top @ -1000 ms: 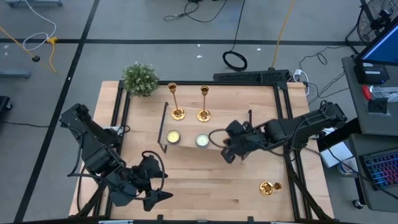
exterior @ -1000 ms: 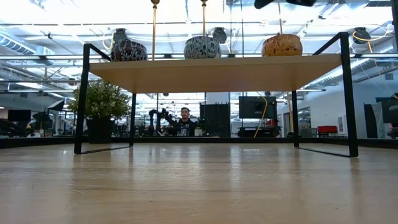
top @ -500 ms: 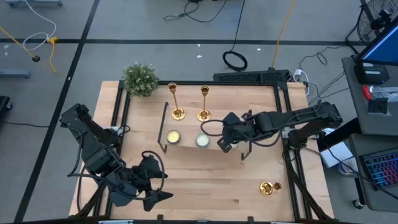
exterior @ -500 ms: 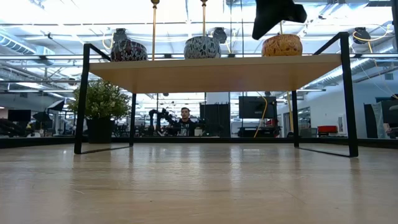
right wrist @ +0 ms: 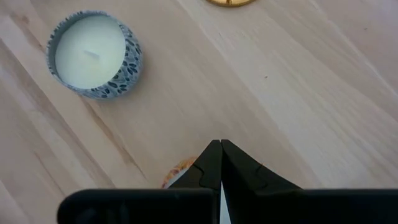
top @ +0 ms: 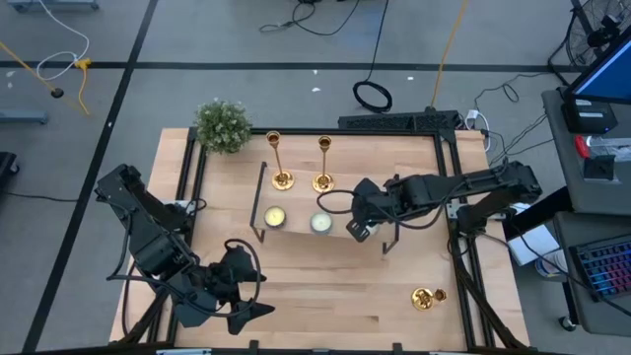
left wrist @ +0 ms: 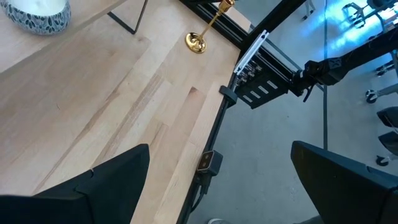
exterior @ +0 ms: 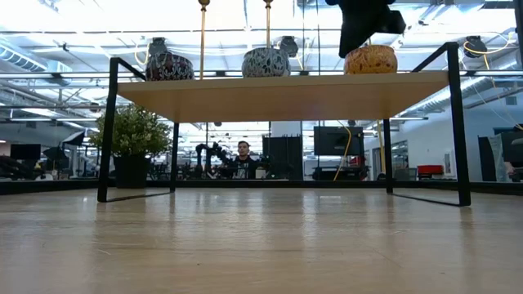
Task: Pick & Place candle stick holders
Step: Put the yellow scented candle on the shelf
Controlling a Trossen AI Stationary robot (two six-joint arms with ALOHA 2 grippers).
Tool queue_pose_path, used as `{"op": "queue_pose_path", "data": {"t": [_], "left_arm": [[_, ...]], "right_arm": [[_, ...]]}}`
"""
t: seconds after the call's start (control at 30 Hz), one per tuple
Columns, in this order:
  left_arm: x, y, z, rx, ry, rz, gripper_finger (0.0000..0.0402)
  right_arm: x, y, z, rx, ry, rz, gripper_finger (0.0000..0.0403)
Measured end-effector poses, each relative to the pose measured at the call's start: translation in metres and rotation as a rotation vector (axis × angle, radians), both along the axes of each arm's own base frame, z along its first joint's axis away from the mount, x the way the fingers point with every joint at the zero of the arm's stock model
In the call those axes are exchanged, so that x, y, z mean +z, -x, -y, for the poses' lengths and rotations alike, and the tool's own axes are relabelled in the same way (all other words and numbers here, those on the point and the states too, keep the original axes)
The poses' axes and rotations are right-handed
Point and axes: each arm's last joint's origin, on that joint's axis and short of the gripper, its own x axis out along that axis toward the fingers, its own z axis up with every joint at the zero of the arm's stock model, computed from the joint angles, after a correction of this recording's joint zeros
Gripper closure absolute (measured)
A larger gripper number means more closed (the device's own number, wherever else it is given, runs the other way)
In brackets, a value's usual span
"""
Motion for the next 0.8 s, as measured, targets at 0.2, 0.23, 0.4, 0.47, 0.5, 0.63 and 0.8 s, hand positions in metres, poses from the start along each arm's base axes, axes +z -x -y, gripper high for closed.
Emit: {"op": "queue_pose_path", "data": {"t": [0.2, 0.23, 0.4, 0.47, 0.5, 0.63, 0.8], "left_arm": [[0.0, 0.0, 0.0, -0.003, -0.004, 0.001, 0.0005], [0.0, 0.0, 0.0, -0.003, -0.004, 0.001, 0.0005], [0.0, 0.001, 0.001, -0.009, -0.007, 0.002, 0.0005], [0.0, 0.002, 0.002, -0.009, -0.007, 0.001, 0.0005], [0.0, 0.002, 0.002, -0.009, -0.006, 0.002, 0.0005], [0.0, 0.002, 0.001, -0.007, -0.005, 0.001, 0.0005], [0.0, 0.001, 0.001, -0.008, -0.006, 0.0, 0.0005]], "right_arm": [[-0.005, -0.005, -0.001, 0.008, 0.002, -0.01, 0.0403], [-0.006, -0.007, -0.001, 0.008, 0.002, -0.011, 0.0403], [-0.01, -0.011, -0.002, 0.014, 0.004, -0.018, 0.0403], [-0.013, -0.012, -0.002, 0.021, 0.003, -0.029, 0.0403], [-0.014, -0.012, -0.003, 0.028, -0.002, -0.038, 0.0403], [-0.019, -0.017, -0.004, 0.043, -0.028, -0.056, 0.0403], [-0.021, -0.018, -0.005, 0.046, -0.027, -0.063, 0.0403]]}}
